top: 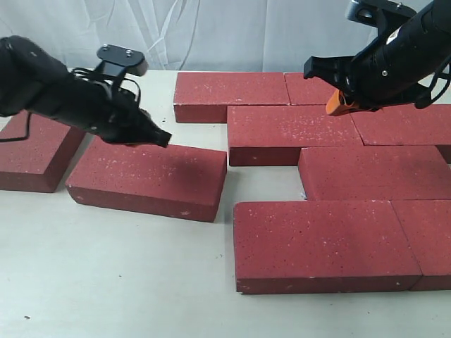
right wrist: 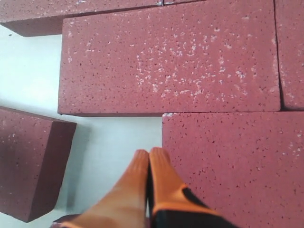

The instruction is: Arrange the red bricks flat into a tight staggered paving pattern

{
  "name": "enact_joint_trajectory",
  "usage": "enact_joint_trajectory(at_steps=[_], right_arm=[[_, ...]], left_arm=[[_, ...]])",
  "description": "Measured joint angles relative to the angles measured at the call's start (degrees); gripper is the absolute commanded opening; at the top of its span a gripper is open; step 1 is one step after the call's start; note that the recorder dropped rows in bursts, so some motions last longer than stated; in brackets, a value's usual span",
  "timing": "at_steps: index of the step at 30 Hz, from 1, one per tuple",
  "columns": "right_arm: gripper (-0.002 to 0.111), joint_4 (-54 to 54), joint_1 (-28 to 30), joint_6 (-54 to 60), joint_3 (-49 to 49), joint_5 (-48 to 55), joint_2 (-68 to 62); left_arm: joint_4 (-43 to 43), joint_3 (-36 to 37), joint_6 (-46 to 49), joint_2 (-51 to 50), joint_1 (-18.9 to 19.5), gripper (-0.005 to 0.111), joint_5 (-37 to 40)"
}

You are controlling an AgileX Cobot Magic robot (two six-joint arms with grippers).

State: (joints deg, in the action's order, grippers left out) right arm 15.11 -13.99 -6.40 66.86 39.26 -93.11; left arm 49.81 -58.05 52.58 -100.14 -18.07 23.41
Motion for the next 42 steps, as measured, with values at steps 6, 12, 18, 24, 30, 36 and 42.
enact_joint_trajectory(at_steps=[6, 12, 18, 24, 30, 36, 42], right_arm=[[-0.001, 0.0, 0.0, 0.0, 0.0, 0.0, 0.0], [-0.001, 0.0, 0.0, 0.0, 0.0, 0.0, 0.0], [-0.001, 0.0, 0.0, 0.15, 0.0, 0.0, 0.0], [-0.001, 0.22, 0.0, 0.15, 0.0, 0.0, 0.0], [-0.001, 0.22, 0.0, 0.15, 0.0, 0.0, 0.0], [-0.001, 0.33, 0.0, 0.15, 0.0, 0.0, 0.0], [-0.001, 0.33, 0.0, 0.15, 0.0, 0.0, 0.0]], left_arm=[[-23.6, -0.02, -23.99, 0.77, 6.51, 0.0, 2.84], [-40.71, -0.02, -42.15, 0.77, 8.39, 0.0, 3.97], [-49.81, -0.02, -48.54, 0.77, 8.39, 0.0, 4.33], [-53.97, -0.02, -51.66, 0.77, 8.39, 0.0, 4.44], [-54.19, -0.02, -52.15, 0.65, 8.39, 0.0, 4.44], [-53.49, -0.12, -52.15, -1.8, 8.39, 0.0, 4.34], [-53.21, -0.12, -52.25, -4.43, 8.39, 0.0, 4.34]])
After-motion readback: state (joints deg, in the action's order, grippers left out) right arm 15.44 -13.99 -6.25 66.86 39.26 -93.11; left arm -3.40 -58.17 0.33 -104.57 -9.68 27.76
